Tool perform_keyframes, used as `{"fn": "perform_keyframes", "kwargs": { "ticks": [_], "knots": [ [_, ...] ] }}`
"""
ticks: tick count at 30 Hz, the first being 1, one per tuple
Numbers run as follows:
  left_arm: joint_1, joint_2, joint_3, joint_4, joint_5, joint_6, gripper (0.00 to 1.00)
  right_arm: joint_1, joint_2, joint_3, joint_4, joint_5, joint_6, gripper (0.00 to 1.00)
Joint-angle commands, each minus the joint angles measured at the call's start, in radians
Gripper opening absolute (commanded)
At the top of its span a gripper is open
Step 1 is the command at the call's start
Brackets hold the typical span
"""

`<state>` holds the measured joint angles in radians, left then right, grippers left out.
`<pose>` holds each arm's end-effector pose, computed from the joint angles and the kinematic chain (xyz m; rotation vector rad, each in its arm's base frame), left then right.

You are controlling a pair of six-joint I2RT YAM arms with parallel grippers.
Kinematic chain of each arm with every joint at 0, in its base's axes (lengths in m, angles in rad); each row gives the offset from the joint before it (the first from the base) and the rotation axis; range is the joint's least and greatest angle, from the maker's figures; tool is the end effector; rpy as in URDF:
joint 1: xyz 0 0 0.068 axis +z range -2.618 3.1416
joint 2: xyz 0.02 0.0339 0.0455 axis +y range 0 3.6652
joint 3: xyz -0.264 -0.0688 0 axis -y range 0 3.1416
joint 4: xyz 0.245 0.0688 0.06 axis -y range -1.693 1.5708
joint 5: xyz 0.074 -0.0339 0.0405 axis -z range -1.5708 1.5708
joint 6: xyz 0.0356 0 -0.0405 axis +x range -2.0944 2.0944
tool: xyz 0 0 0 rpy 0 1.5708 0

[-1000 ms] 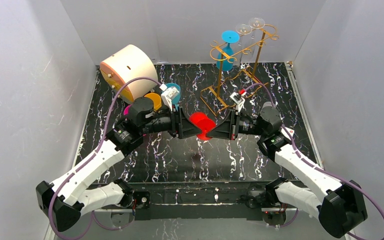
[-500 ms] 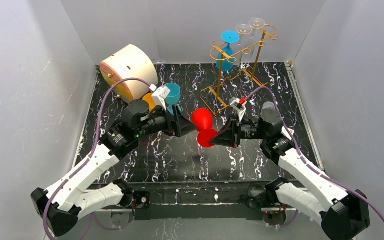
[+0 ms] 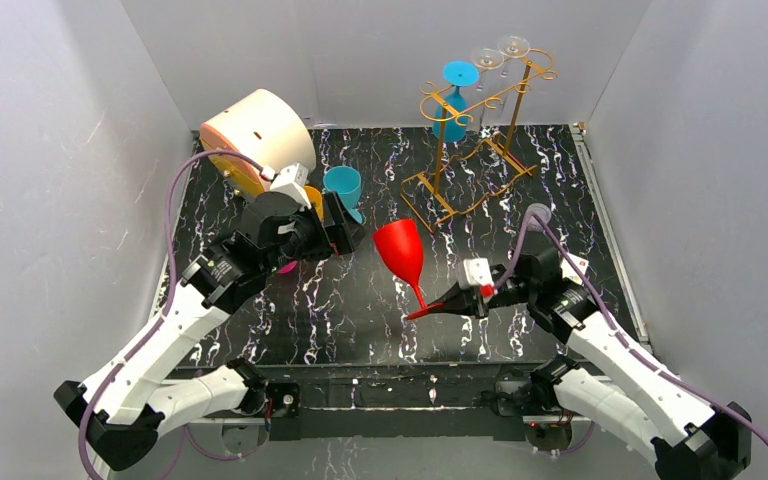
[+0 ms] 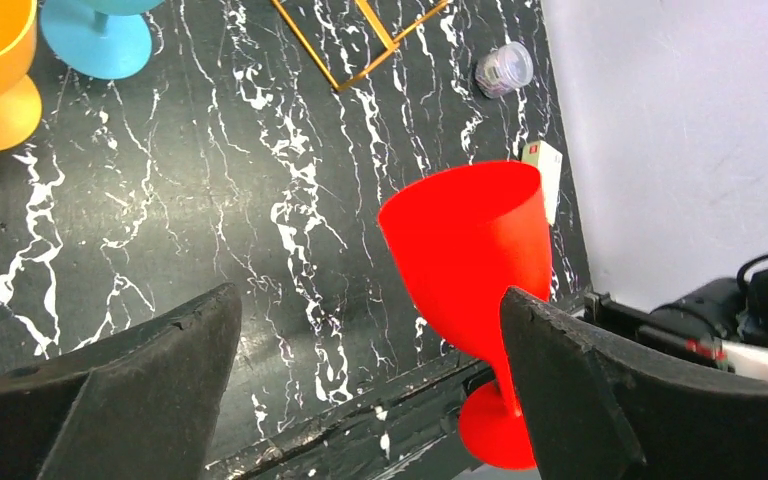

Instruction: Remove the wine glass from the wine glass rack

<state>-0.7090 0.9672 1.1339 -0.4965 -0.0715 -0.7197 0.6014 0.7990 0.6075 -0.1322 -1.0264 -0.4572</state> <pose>0.1576 -0.1318 0.3952 -0.0619 2.0028 -0.8837 0.1274 0.1244 0.2856 -1.4758 1.1368 1.0599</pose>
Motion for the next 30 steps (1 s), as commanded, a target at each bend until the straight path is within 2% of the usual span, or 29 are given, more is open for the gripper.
{"fn": "perform_keyframes", "kwargs": {
  "ticks": [1, 6, 13, 17, 21, 25, 30],
  "knots": [
    [0.017, 0.02, 0.098, -0.081, -0.062, -0.061, 0.98, 0.027, -0.065, -0.026, -0.119, 0.067, -0.501, 0.01],
    [0.07, 0.047, 0.128, -0.032, 0.063, -0.043, 0.98, 0.047, -0.131, -0.084, -0.047, 0.101, -0.605, 0.01],
    [0.202, 0.142, 0.074, 0.063, 0.416, -0.104, 0.98, 0.06, -0.172, -0.095, -0.072, 0.143, -0.727, 0.01],
    [0.222, 0.163, 0.047, 0.177, 0.563, -0.137, 0.98, 0.065, -0.2, -0.097, -0.135, 0.154, -0.823, 0.01],
    [0.224, 0.203, 0.05, 0.186, 0.68, -0.11, 0.95, 0.066, -0.232, -0.105, -0.145, 0.188, -0.885, 0.01],
    [0.224, 0.24, 0.041, 0.227, 0.811, -0.09, 0.84, 0.066, -0.209, -0.068, -0.196, 0.234, -0.953, 0.01],
    [0.221, 0.275, 0.069, 0.237, 0.873, -0.051, 0.72, 0.066, -0.141, -0.008, -0.276, 0.258, -1.05, 0.01]
  ]
}}
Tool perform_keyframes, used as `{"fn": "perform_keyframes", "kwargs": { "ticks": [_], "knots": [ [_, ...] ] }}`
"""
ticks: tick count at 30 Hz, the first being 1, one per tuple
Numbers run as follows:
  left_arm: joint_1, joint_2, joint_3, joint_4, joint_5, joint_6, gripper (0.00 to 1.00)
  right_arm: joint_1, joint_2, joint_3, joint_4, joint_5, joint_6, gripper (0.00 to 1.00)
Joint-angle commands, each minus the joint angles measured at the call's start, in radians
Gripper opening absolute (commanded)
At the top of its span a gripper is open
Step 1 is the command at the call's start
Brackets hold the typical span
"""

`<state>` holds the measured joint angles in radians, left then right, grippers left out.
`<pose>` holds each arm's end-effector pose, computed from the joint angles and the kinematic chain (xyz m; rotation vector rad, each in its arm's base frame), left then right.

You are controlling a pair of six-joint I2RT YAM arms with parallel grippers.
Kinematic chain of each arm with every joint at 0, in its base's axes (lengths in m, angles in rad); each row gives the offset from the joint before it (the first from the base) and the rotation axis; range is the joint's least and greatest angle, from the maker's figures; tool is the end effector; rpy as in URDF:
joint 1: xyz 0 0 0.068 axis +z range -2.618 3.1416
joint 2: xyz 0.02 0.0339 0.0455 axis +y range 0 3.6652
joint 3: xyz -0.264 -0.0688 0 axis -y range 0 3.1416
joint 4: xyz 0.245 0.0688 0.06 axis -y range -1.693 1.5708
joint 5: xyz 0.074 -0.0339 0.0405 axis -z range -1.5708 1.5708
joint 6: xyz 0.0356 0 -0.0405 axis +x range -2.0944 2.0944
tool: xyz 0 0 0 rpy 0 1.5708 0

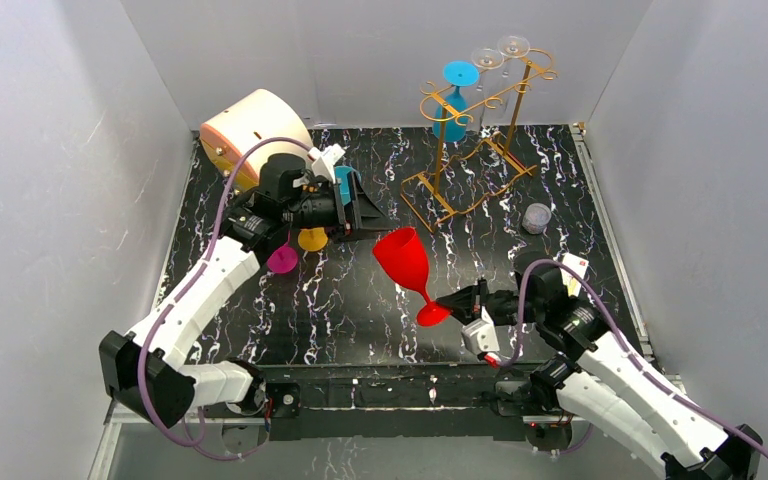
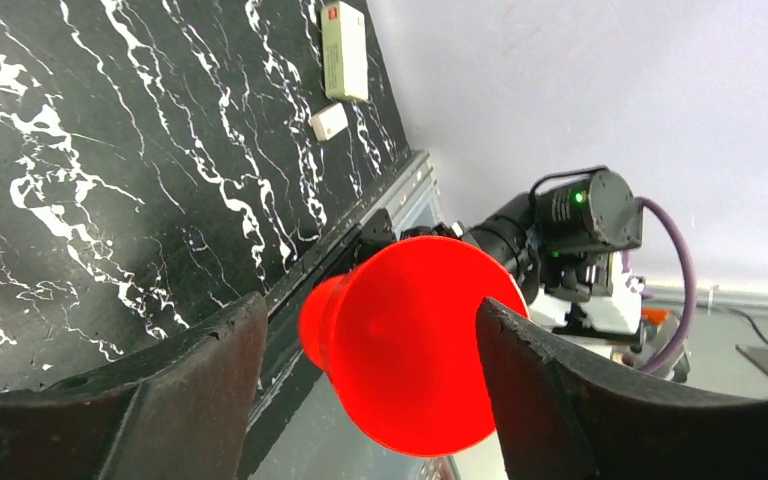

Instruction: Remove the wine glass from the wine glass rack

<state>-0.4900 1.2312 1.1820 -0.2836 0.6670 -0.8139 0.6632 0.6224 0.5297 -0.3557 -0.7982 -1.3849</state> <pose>0.2332 -0.1494 0.3770 0.1704 2.1250 -1.4646 0.0978 0.1088 0.2616 -1.8127 0.5362 0.3154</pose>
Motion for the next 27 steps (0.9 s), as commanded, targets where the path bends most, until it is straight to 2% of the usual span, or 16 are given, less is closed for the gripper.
{"fn": "perform_keyframes", "kwargs": {
  "ticks": [1, 3, 10, 16, 21, 24, 27],
  "knots": [
    [0.002, 0.013, 0.018, 0.024, 0.151, 0.05, 0.7, 0.003, 0.041, 0.071, -0.052, 0.039, -0.135, 0.01],
    [0.002, 0.011, 0.007, 0.009, 0.157, 0.067, 0.65, 0.004, 0.041, 0.071, -0.04, 0.06, -0.155, 0.01],
    [0.001, -0.001, -0.05, -0.032, 0.119, 0.101, 0.57, 0.003, 0.045, 0.081, -0.022, 0.069, -0.181, 0.01],
    [-0.079, 0.022, -0.051, -0.028, 0.074, 0.11, 0.48, 0.004, 0.06, 0.086, -0.002, 0.08, -0.187, 0.01],
    [-0.081, 0.005, -0.046, -0.031, 0.06, 0.12, 0.3, 0.005, 0.056, 0.096, -0.03, 0.087, -0.174, 0.01],
    [-0.081, 0.004, -0.045, -0.032, 0.074, 0.126, 0.12, 0.004, 0.042, 0.077, -0.047, 0.109, -0.154, 0.01],
    [-0.082, -0.003, -0.051, -0.032, 0.071, 0.129, 0.02, 0.003, 0.016, 0.048, -0.043, 0.109, -0.125, 0.01]
  ]
}}
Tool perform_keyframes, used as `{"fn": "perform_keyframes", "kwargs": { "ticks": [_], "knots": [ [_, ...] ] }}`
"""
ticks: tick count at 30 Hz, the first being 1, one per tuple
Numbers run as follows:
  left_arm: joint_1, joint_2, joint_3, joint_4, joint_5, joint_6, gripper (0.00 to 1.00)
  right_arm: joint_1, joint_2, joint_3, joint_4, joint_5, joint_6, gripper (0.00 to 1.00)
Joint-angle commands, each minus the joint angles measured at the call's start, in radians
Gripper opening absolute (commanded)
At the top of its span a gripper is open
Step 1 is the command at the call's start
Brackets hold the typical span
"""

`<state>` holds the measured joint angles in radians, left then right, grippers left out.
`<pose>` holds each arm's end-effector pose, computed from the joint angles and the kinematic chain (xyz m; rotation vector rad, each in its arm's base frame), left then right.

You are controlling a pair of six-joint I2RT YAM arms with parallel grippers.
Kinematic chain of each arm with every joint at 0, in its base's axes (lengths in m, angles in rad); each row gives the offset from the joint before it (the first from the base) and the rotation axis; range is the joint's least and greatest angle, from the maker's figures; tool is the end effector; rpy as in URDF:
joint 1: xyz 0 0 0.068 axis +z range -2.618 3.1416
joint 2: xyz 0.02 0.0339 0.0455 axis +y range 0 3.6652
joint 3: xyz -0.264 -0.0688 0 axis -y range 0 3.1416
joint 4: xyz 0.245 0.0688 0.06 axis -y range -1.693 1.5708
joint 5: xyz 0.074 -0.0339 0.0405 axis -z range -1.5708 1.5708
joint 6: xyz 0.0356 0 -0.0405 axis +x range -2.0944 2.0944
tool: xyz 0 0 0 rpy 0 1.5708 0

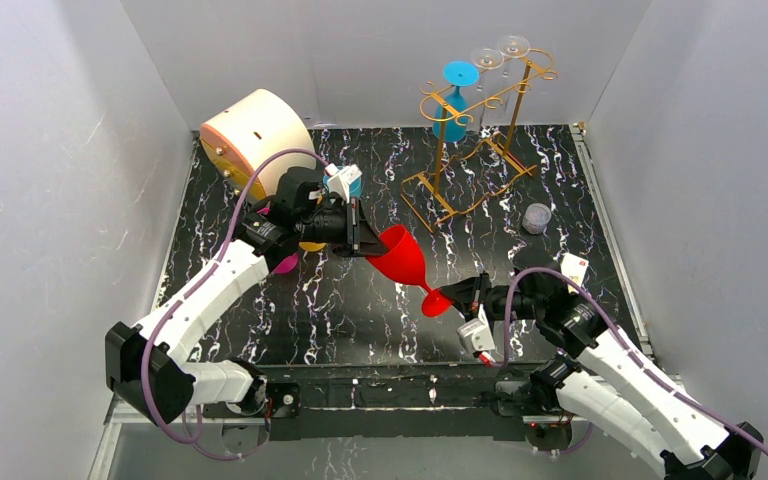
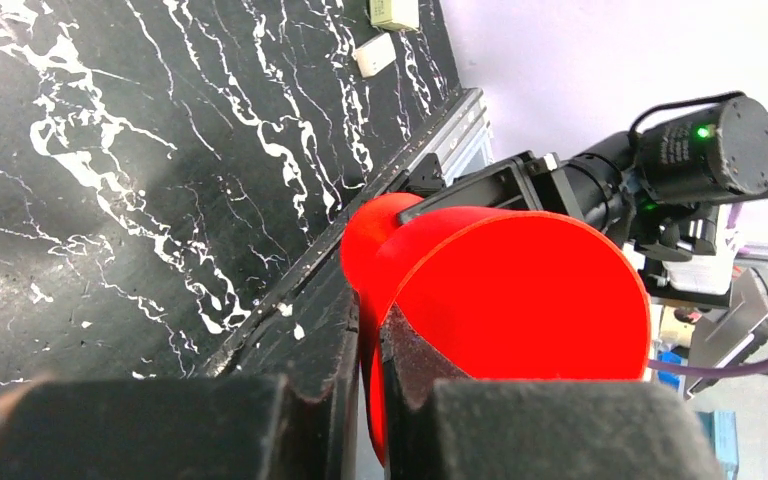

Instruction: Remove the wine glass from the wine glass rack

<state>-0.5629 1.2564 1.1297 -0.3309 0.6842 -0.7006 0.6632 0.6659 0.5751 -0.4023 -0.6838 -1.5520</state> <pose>0.2249 -0.1685 0.3482 0.3344 2.2249 -1.4384 0.1054 0.1109 0.2660 -1.8862 0.4888 0.1225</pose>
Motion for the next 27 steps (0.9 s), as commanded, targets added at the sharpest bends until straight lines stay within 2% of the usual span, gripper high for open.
{"fn": "perform_keyframes", "kwargs": {
  "ticks": [1, 5, 12, 15, 19, 27],
  "knots": [
    [-0.009, -0.03, -0.002, 0.015, 0.054, 0.019, 0.0, 0.005, -0.037, -0.006, 0.007, -0.006, 0.052, 0.01],
    [-0.009, -0.033, -0.001, 0.016, 0.055, 0.022, 0.0, 0.004, -0.057, -0.021, 0.013, -0.002, 0.07, 0.02],
    [-0.011, -0.03, 0.018, 0.016, 0.042, 0.027, 0.0, 0.003, -0.04, 0.001, 0.006, -0.039, 0.071, 0.11],
    [-0.012, -0.037, 0.018, 0.015, 0.036, 0.031, 0.0, 0.004, -0.017, 0.034, 0.003, -0.054, 0.077, 0.18],
    [-0.011, -0.023, 0.049, -0.035, 0.002, 0.062, 0.0, 0.003, 0.016, 0.072, -0.01, -0.056, 0.069, 0.24],
    [-0.011, -0.043, 0.075, -0.074, -0.064, 0.093, 0.0, 0.004, 0.041, 0.118, -0.081, -0.068, 0.076, 0.26]
  ]
}}
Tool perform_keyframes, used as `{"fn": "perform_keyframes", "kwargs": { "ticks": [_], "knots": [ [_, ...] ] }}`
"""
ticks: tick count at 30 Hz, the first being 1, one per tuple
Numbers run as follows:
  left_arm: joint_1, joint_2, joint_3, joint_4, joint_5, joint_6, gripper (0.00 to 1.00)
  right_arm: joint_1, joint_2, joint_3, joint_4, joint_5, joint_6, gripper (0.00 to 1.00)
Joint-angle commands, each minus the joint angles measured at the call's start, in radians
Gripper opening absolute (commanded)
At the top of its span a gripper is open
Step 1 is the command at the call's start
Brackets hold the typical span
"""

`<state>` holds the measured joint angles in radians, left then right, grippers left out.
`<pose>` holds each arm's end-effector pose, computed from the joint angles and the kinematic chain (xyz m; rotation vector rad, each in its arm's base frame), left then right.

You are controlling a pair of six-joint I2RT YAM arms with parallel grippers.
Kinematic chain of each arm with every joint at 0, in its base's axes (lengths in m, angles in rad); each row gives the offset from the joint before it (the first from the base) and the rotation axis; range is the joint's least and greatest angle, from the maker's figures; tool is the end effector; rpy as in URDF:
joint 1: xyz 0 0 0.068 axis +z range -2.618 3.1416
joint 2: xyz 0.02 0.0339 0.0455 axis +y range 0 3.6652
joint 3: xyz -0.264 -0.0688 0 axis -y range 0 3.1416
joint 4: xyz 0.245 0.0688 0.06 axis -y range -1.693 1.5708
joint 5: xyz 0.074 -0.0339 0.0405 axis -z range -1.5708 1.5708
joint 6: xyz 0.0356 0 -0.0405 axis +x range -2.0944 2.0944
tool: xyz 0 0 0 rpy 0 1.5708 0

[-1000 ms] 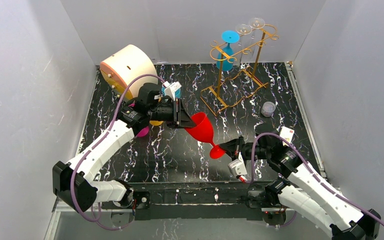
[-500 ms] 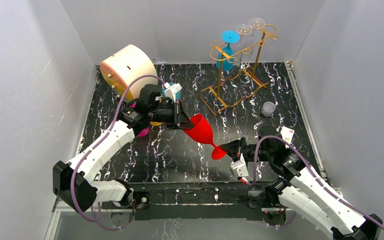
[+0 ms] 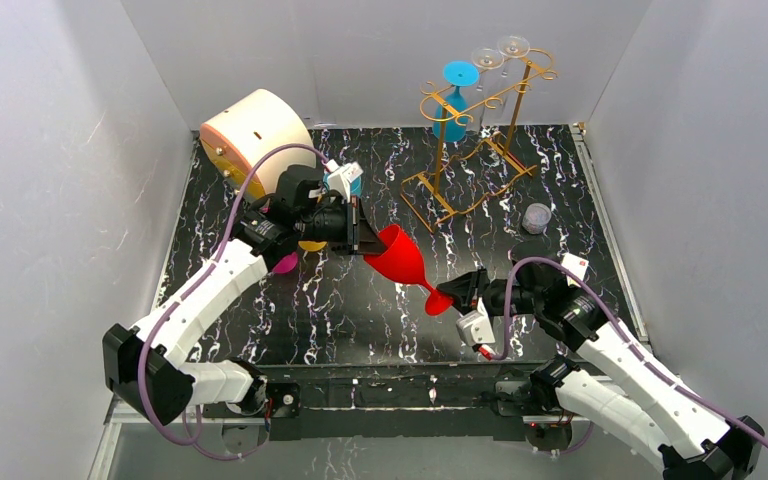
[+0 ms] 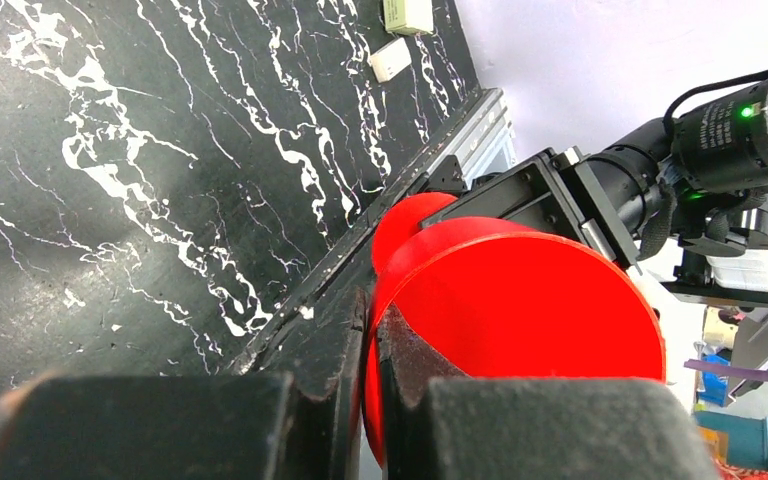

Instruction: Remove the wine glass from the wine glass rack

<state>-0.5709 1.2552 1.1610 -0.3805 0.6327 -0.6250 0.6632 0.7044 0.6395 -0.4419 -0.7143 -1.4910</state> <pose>0.2234 -0.1685 0.3542 0.3795 2.2086 -1.3497 0.1081 0.1141 0.2795 -1.8769 0.5346 0.2000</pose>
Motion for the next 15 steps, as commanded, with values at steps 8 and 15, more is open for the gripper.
{"fn": "perform_keyframes", "kwargs": {
  "ticks": [8, 15],
  "knots": [
    [-0.003, -0.056, 0.062, -0.069, -0.058, 0.056, 0.0, 0.004, -0.016, 0.04, -0.033, -0.039, 0.064, 0.41],
    [-0.003, -0.056, 0.084, -0.146, -0.118, 0.106, 0.0, 0.004, -0.022, 0.027, -0.007, -0.041, 0.123, 0.5]
  ]
}}
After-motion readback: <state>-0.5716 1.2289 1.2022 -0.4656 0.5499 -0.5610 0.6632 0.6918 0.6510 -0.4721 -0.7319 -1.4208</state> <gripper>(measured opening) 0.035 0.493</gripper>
